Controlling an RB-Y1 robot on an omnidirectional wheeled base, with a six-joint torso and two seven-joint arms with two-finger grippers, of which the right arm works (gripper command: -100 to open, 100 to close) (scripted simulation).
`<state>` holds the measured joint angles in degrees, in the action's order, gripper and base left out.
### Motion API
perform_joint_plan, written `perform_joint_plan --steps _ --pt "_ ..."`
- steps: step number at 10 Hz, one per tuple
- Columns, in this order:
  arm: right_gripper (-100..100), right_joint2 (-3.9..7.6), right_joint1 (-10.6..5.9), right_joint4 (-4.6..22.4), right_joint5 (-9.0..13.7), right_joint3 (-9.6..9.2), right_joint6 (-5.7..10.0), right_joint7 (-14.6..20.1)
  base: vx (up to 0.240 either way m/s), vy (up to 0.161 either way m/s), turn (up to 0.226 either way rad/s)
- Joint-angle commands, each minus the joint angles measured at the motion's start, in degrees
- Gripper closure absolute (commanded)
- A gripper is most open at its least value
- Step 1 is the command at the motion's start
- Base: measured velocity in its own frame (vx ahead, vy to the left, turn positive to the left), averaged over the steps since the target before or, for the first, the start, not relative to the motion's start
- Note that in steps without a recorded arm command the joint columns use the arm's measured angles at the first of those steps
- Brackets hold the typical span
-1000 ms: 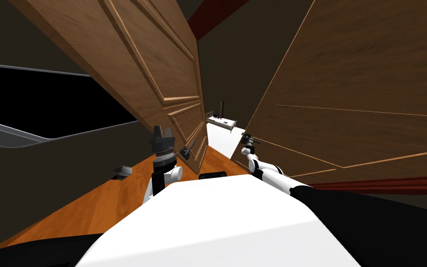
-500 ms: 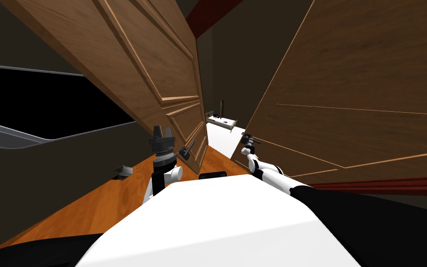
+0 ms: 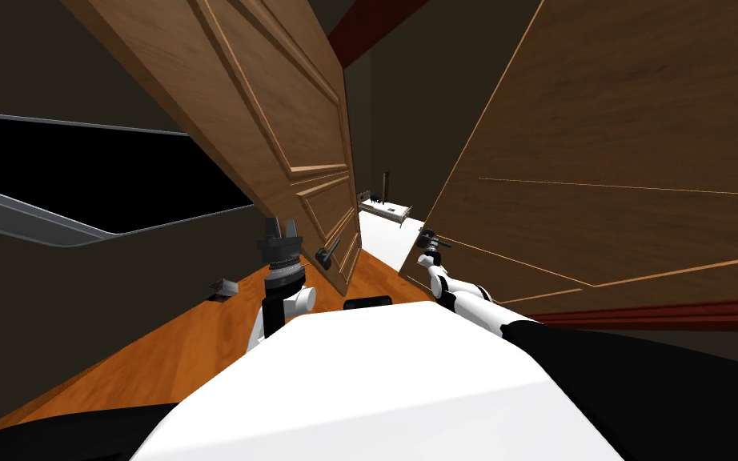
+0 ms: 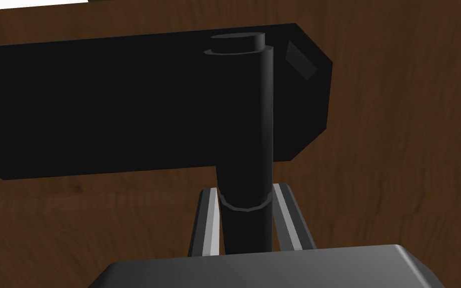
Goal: Pull the door open
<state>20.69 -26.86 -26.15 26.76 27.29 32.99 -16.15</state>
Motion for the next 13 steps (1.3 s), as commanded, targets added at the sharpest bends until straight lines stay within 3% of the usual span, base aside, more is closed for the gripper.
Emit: perform_joint_plan --steps 1,2,8,9,13 --pt "100 -0.17 0.82 -0.8 -0.6 -1.05 -0.8 1.3 -0.177 0.043 0.082" --pt "100 -0.17 0.82 -0.8 -0.6 -1.05 -0.8 1.3 -0.121 0.017 0.038" --pt "100 1.43 2.57 -2.3 -3.2 -5.78 -2.26 7.7 -0.201 -0.002 0.104" --pt "100 1.6 2.03 -1.6 -3.0 -5.51 -1.84 7.4 -0.102 0.007 0.032" --pt "100 1.41 2.47 -2.4 -4.5 -8.41 -2.4 10.2 -0.227 -0.024 0.101"
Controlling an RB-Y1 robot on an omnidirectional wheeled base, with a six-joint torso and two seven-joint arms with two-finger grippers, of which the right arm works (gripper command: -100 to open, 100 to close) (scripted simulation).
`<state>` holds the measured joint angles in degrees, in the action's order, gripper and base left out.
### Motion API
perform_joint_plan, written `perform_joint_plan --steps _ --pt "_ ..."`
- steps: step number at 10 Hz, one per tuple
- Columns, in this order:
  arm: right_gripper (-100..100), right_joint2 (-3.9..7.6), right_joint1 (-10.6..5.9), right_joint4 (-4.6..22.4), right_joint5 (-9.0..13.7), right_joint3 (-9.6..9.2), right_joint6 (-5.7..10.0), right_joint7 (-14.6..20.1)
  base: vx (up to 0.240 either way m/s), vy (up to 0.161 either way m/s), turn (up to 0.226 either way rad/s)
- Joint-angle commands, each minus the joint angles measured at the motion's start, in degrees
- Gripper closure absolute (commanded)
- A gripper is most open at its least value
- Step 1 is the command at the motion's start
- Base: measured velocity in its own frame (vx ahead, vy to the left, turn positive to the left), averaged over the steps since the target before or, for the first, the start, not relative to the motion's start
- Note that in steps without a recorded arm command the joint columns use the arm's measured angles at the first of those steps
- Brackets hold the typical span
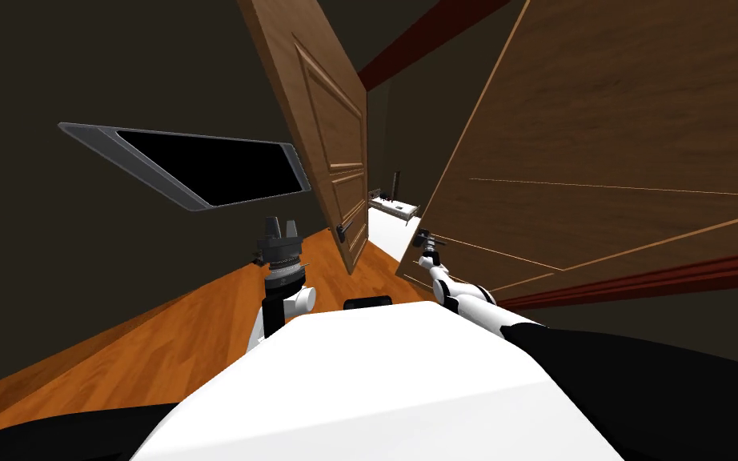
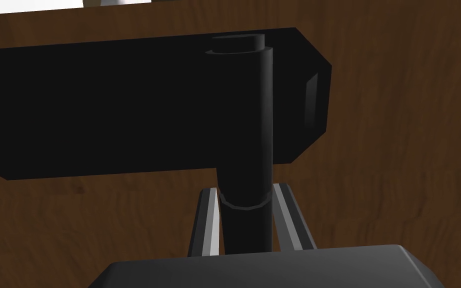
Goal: Pull the door open
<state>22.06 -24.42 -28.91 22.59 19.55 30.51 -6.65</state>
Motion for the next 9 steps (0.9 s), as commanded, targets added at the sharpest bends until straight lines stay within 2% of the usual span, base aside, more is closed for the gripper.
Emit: perform_joint_plan --steps 1,5,6,9 --pt "100 0.05 0.15 0.0 -0.9 -1.64 -0.07 1.6 -0.255 -0.055 0.137" --pt "100 0.06 0.4 -0.8 -2.0 -3.86 -0.39 3.8 -0.237 -0.014 0.083" --pt "100 -0.14 0.45 -1.0 -1.9 -3.65 -0.49 3.4 -0.092 0.0 0.036" --pt "100 -0.12 0.79 -1.4 -2.6 -5.32 -0.67 5.0 -0.188 -0.015 0.091"
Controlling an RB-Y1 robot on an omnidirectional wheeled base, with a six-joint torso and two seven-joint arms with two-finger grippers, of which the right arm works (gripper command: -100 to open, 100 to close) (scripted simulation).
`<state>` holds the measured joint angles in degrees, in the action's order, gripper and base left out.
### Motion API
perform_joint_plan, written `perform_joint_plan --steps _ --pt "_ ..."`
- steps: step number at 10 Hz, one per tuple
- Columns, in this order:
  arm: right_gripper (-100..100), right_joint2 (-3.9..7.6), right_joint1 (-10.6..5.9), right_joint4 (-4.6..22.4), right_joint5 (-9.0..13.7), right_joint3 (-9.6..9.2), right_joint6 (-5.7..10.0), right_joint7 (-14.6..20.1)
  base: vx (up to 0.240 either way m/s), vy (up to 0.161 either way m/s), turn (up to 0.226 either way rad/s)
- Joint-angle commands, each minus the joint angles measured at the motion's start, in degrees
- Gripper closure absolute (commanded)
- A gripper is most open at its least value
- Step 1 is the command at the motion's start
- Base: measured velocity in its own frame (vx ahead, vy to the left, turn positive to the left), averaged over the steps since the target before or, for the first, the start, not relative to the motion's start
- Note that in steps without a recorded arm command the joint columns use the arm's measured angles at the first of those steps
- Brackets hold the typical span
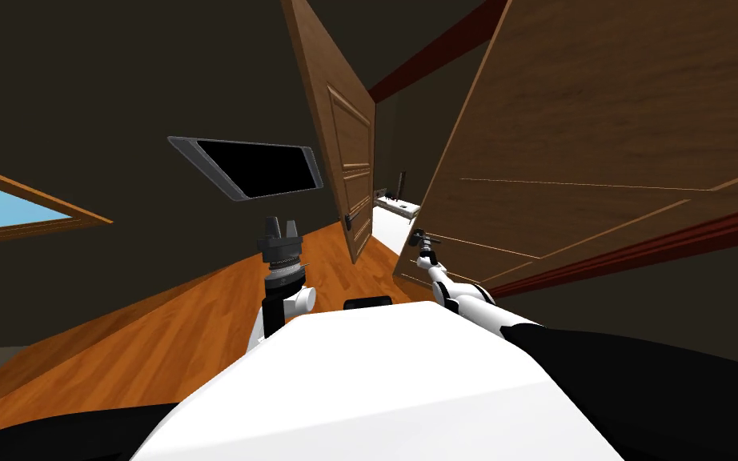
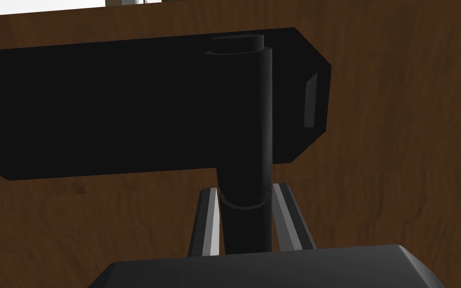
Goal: Pull the door open
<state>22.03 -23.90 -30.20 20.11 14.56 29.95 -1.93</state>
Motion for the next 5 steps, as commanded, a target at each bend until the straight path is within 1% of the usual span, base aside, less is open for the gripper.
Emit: perform_joint_plan --steps 1,5 --pt "100 0.01 0.35 -0.3 -0.4 -0.92 -0.13 0.9 -0.216 -0.049 0.112" --pt "100 0.46 0.7 -1.2 -1.6 -3.58 -0.2 3.5 -0.217 -0.041 0.11"
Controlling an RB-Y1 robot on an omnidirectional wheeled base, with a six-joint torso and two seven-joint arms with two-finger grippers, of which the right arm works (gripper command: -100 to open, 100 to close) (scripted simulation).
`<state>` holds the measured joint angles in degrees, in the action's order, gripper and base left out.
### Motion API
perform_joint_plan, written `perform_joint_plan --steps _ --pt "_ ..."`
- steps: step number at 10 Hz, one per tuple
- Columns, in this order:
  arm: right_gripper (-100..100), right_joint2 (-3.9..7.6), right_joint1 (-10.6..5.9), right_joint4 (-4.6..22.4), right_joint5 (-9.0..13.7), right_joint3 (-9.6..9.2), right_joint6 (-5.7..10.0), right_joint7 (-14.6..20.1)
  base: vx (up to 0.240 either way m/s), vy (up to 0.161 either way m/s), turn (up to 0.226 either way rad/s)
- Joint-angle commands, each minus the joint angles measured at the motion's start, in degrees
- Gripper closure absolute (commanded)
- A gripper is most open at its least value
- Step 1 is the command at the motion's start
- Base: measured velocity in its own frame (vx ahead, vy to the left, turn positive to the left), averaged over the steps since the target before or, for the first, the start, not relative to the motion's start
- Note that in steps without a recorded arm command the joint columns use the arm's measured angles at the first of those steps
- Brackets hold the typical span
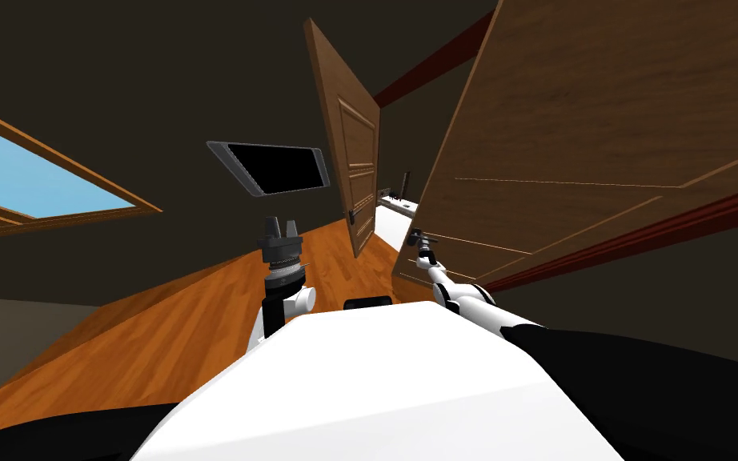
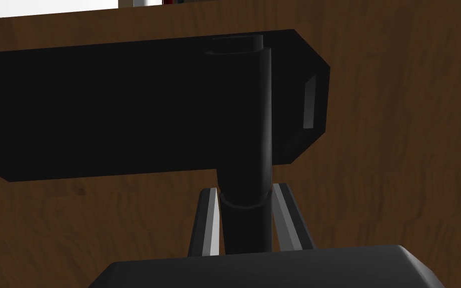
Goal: Pull the door open
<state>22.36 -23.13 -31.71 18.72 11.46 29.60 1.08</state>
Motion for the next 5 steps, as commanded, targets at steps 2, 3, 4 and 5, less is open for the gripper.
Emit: perform_joint_plan --steps 2,3,4,5 --pt "100 0.27 0.03 0.0 -0.6 -1.25 0.14 1.3 -0.218 -0.034 0.081" --pt "100 0.09 -0.08 0.0 -0.5 -1.04 0.02 0.9 -0.091 -0.003 0.032" --pt "100 0.04 0.15 -0.2 -0.8 -1.86 -0.05 1.7 -0.145 -0.011 0.089" --pt "100 0.09 0.19 -0.3 -0.8 -2.08 -0.04 1.9 -0.178 -0.045 0.08"
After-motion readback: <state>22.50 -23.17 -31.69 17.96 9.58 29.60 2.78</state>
